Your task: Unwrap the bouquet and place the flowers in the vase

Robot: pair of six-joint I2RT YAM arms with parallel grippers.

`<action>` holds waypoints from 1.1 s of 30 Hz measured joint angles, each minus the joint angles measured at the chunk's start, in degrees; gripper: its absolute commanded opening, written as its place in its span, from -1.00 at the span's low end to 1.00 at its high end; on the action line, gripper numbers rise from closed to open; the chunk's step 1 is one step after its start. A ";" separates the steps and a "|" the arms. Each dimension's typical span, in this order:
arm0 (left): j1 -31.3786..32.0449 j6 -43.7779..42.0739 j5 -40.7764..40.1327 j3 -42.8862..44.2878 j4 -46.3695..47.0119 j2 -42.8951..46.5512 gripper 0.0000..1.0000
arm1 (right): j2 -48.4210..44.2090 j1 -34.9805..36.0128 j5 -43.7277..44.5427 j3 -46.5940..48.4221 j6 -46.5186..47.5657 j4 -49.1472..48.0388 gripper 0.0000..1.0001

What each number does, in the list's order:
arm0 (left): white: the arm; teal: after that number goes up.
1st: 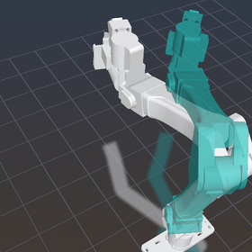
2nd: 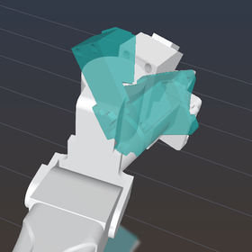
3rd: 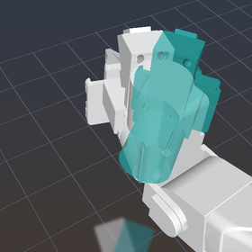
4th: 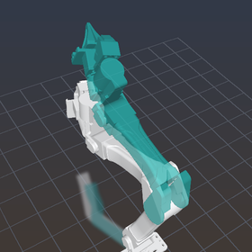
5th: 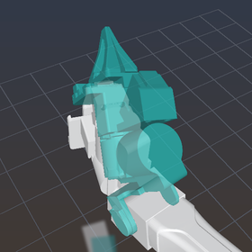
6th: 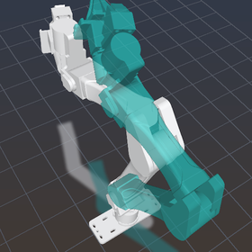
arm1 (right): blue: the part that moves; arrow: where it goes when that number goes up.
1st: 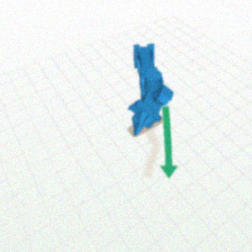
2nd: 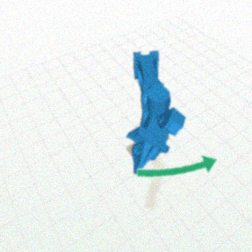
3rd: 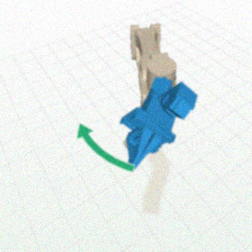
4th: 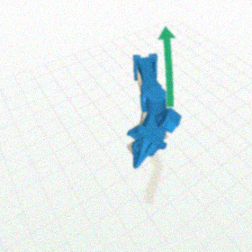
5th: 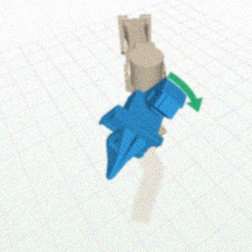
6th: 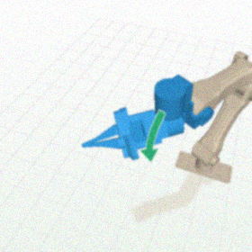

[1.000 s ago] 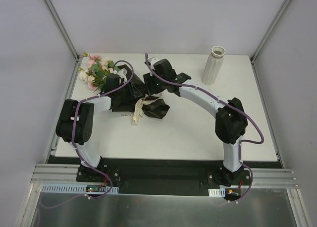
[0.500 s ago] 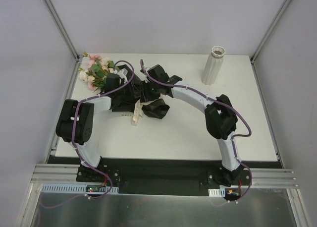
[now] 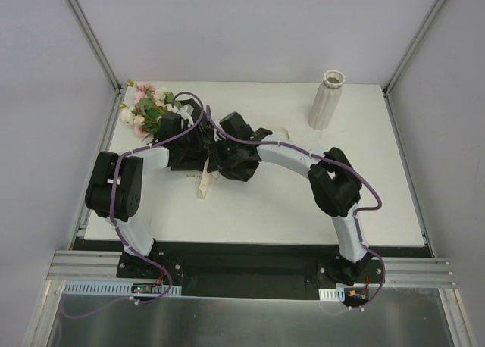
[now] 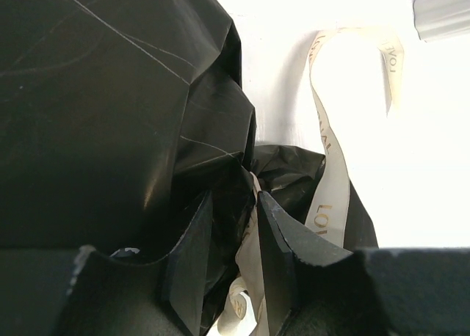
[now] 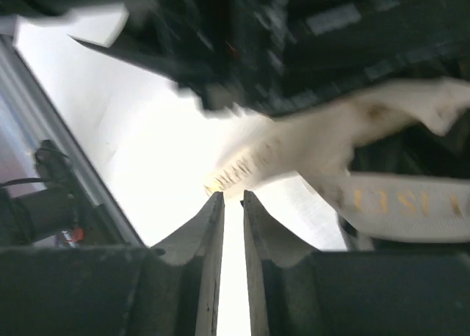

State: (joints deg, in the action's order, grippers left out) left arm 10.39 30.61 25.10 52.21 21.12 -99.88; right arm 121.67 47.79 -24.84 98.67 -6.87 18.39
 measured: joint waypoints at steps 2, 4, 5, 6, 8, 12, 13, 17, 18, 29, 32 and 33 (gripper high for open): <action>-0.02 0.00 0.00 0.00 0.00 0.00 -0.38 | -2.14 0.09 2.01 -5.20 0.00 -4.09 -0.60; 0.00 0.00 0.00 0.00 0.04 0.00 -0.38 | -5.27 -0.17 5.27 -11.34 0.00 -7.04 -0.56; 0.00 0.00 0.00 0.00 0.02 0.00 -0.38 | -6.40 -0.35 6.54 -13.27 0.02 -7.74 -0.56; 0.00 0.00 0.00 0.00 0.02 0.00 -0.38 | -7.76 -0.57 8.24 -15.13 0.04 -8.70 -0.56; 0.00 0.02 0.00 0.00 0.04 0.00 -0.38 | -8.96 -0.94 10.47 -16.04 0.07 -10.14 -0.53; 0.00 0.02 0.00 0.00 0.04 0.00 -0.38 | -10.80 -1.51 13.40 -16.06 0.02 -13.73 -0.34; 0.00 0.02 0.00 0.00 0.07 0.00 -0.38 | -11.15 -1.57 13.90 -16.06 0.04 -14.32 -0.30; 0.00 0.04 0.11 0.00 0.15 0.00 -0.38 | -10.80 -2.03 15.65 -14.08 -0.26 -14.51 -0.31; 0.00 0.04 0.20 0.00 0.22 0.00 -0.38 | -10.08 -2.23 15.91 -12.63 -0.55 -14.14 -0.31; 0.00 0.04 0.46 0.00 0.59 0.00 -0.36 | -2.25 -1.29 13.51 -9.46 -4.24 -12.96 -0.38; -0.02 0.04 0.48 0.00 0.61 0.00 -0.36 | -1.79 0.11 12.33 -9.44 -4.70 -12.76 -0.40; 0.00 0.04 0.48 0.00 0.66 0.00 -0.35 | -1.77 0.42 11.87 -9.31 -4.81 -12.68 -0.41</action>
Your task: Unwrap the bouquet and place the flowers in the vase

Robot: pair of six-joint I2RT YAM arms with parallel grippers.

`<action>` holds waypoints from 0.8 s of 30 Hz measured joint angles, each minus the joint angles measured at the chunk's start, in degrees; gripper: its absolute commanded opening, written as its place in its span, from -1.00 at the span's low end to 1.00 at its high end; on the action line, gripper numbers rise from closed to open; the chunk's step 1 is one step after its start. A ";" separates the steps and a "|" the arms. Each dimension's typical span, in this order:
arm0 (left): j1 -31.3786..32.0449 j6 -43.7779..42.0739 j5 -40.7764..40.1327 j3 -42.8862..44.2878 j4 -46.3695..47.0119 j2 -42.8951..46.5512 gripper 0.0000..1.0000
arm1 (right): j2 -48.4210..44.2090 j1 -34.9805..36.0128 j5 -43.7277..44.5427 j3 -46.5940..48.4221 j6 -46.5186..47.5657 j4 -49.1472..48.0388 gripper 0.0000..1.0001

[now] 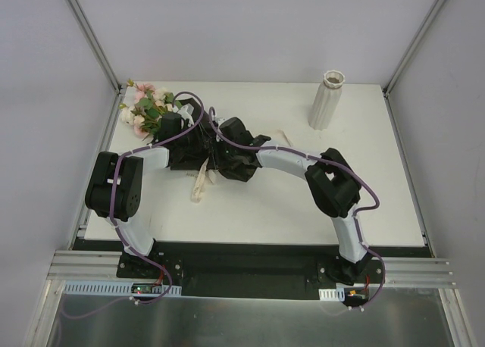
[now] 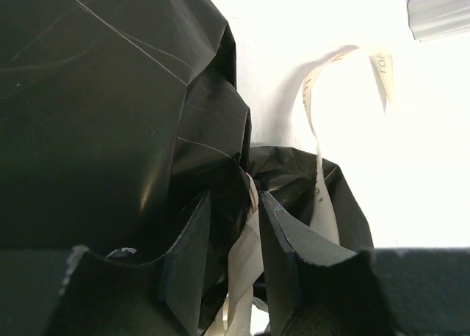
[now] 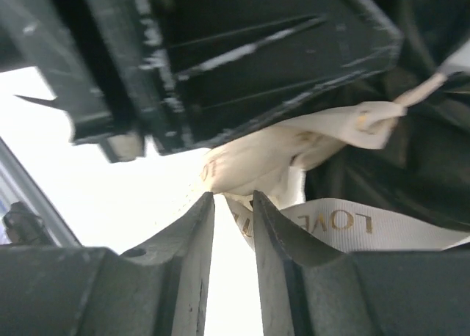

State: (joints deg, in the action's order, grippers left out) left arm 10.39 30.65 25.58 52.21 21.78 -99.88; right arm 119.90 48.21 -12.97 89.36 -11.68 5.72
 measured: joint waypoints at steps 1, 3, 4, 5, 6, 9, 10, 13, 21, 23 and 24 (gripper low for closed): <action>0.00 0.00 0.00 0.00 0.02 0.00 -0.35 | 0.11 0.39 -0.90 0.35 -0.24 0.13 -0.41; 0.00 0.00 0.07 0.00 0.00 0.00 -0.35 | 0.39 0.79 -2.27 0.87 -0.52 0.13 -0.39; 0.00 0.00 0.09 0.00 0.02 0.00 -0.35 | 0.52 0.83 -2.89 1.07 -0.68 0.09 -0.38; -0.02 0.00 0.13 0.00 0.02 0.00 -0.34 | 0.52 0.85 -3.17 1.09 -0.74 0.13 -0.35; 0.00 0.00 0.15 0.00 0.02 0.00 -0.34 | 0.52 0.79 -3.37 1.07 -0.70 0.13 -0.31; 0.00 0.00 0.37 0.00 0.02 0.00 -0.34 | 0.17 0.50 -3.30 0.26 -0.42 -0.66 -0.25; 0.00 -0.02 0.46 0.00 0.02 0.00 -0.35 | -0.24 0.31 -3.34 -0.59 -0.33 -1.25 -0.21; 0.00 0.00 0.57 0.00 0.02 0.00 -0.34 | -2.67 -0.44 -1.97 -4.24 -0.42 -2.69 -0.06; 0.00 0.00 0.57 0.00 0.04 0.00 -0.34 | -6.43 -2.95 4.28 -6.29 -5.07 -5.57 -0.17; 0.00 0.00 0.57 0.00 0.04 0.00 -0.35 | -5.84 -3.30 4.63 -5.53 -6.73 -5.57 -0.18; 0.00 0.00 0.57 0.00 0.04 0.00 -0.35 | -5.11 -3.39 4.70 -4.74 -7.56 -5.66 -0.18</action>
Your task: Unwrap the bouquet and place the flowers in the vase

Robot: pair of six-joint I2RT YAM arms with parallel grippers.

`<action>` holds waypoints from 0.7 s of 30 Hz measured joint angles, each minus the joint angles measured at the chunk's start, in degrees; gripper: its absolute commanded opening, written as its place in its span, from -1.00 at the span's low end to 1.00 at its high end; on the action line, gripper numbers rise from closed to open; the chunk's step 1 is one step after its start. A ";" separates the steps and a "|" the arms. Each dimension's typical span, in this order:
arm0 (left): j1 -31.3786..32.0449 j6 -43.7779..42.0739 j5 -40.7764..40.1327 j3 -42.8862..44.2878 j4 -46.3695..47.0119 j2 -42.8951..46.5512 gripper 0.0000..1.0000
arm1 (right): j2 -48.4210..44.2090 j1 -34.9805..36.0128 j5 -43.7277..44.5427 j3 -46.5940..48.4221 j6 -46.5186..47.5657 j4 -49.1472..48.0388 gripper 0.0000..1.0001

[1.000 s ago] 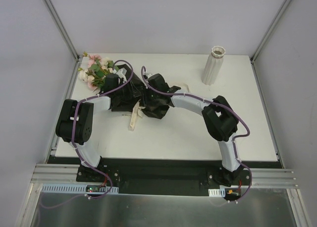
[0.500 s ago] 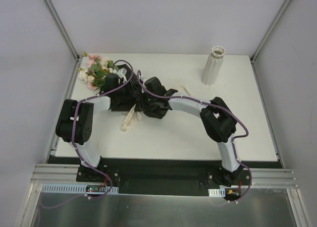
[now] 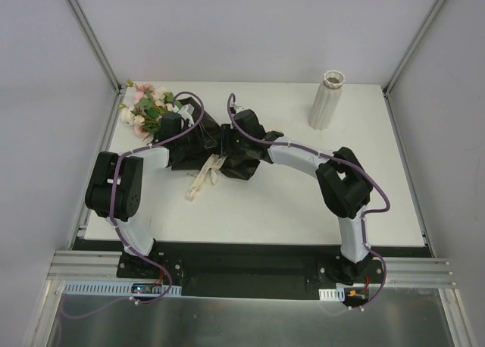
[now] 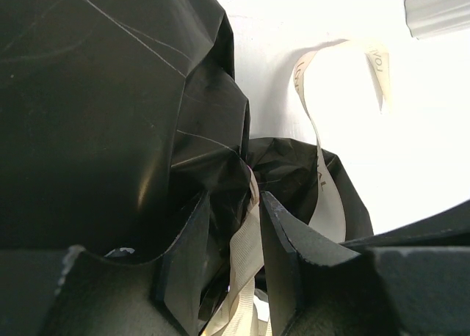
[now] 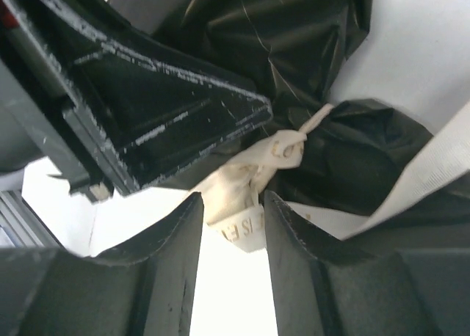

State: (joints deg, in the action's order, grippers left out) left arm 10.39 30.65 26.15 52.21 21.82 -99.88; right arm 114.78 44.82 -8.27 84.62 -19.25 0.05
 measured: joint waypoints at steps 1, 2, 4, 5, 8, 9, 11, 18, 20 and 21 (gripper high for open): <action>0.00 0.00 0.00 0.00 0.00 0.00 -0.35 | 0.83 0.02 0.02 0.76 -0.61 -0.13 -0.18; 0.00 0.00 0.00 0.00 0.00 0.00 -0.35 | 1.53 0.11 0.02 1.42 -1.09 -0.31 -0.18; 0.00 0.00 0.00 0.00 0.00 0.00 -0.34 | 3.30 0.46 -0.02 2.78 -1.86 -0.52 -0.19; 0.00 0.00 0.00 0.00 0.00 0.00 -0.34 | 4.13 0.68 0.00 3.34 -2.21 -0.44 -0.21; 0.00 0.00 0.02 0.00 0.00 0.00 -0.35 | 6.29 1.36 0.00 4.79 -2.73 -0.26 -0.20; 0.00 0.00 0.04 0.00 0.00 0.00 -0.35 | 6.84 1.60 0.11 5.14 -2.84 -0.17 -0.20; 0.00 0.00 0.17 0.00 0.07 -0.02 -0.34 | 7.41 1.99 0.50 5.44 -3.06 -0.02 -0.17; -0.76 0.02 0.17 0.00 0.61 -0.07 -0.37 | 9.79 2.34 3.82 8.31 -4.72 0.70 -0.18; -0.74 0.00 -0.07 0.00 0.61 -0.11 -0.38 | 10.36 2.38 4.79 8.66 -5.33 0.79 -0.25; -0.74 0.02 -0.11 0.00 0.61 -0.17 -0.38 | 10.49 2.47 5.18 8.72 -5.49 0.79 -0.28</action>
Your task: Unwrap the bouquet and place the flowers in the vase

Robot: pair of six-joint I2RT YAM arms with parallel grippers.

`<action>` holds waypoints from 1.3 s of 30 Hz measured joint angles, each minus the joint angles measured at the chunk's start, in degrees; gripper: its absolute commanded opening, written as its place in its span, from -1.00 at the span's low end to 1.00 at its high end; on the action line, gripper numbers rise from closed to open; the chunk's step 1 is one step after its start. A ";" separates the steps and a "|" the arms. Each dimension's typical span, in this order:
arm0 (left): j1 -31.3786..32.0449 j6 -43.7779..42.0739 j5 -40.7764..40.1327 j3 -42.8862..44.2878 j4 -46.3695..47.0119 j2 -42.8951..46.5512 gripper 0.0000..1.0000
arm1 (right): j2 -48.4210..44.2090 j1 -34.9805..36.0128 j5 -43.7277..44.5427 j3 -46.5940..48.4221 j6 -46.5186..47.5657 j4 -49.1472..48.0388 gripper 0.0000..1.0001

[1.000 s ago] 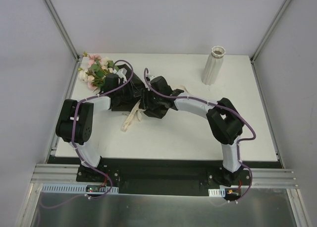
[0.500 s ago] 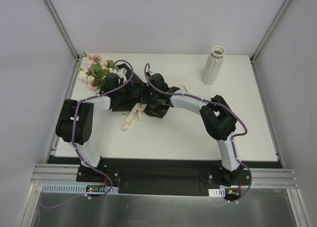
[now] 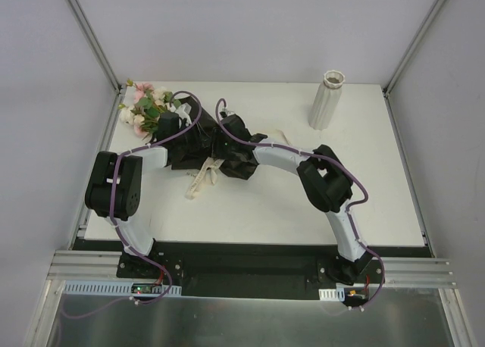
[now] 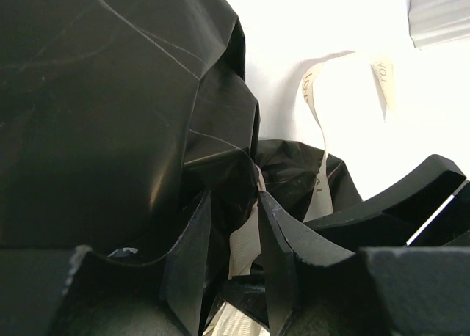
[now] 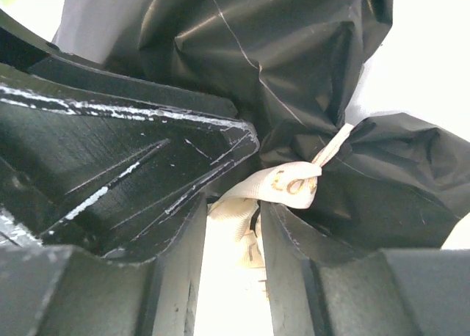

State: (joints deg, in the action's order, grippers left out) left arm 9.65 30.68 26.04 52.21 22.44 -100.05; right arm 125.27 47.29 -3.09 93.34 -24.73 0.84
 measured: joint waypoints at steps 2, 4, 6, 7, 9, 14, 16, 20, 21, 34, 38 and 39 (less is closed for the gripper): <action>0.02 0.00 -0.04 0.00 -0.02 -0.09 -0.38 | 0.17 0.20 1.16 0.35 -0.15 0.11 -0.35; 0.02 0.00 -0.04 0.02 -0.17 -0.09 -0.38 | 0.17 0.39 1.68 0.46 -0.09 0.09 -0.36; 0.02 0.00 -0.04 0.07 -0.42 -0.13 -0.38 | 0.17 0.59 1.90 0.48 0.13 0.04 -0.31; 0.02 -0.02 -0.07 0.07 -0.50 -0.13 -0.38 | 0.17 0.68 1.84 0.35 0.24 -0.07 -0.30; 0.02 -0.02 -0.04 0.07 -0.63 -0.13 -0.38 | -0.09 0.92 1.38 -0.76 0.79 -1.22 -0.32; 0.04 -0.02 -0.02 0.07 -0.92 -0.13 -0.38 | -2.21 1.75 0.63 -4.79 2.36 -2.84 -0.46; 0.04 -0.02 -0.02 0.07 -0.94 -0.13 -0.37 | -3.19 2.10 0.55 -5.53 3.43 -2.82 -0.58; 0.04 -0.02 -0.02 0.07 -0.94 -0.13 -0.37 | -4.15 2.36 -0.04 -5.73 5.05 -2.86 -0.89; 0.04 -0.02 -0.02 0.07 -0.94 -0.13 -0.37 | -4.24 2.36 -0.44 -5.73 5.38 -2.91 -0.91; 0.00 0.00 0.68 2.64 -3.54 -2.62 -0.36 | -14.34 2.29 -0.52 -13.05 10.10 -3.15 -0.99; 0.02 0.02 1.31 2.86 -4.39 -2.71 -0.37 | -20.04 2.32 0.28 -14.51 12.39 -2.01 -0.99; 0.04 0.04 1.79 3.06 -4.39 -2.71 -0.37 | -21.86 2.32 0.57 -14.75 13.27 -1.20 -0.99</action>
State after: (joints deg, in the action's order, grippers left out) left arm 9.69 30.72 27.83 55.27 18.04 -102.76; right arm 103.42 49.60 -2.52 78.59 -11.46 -0.36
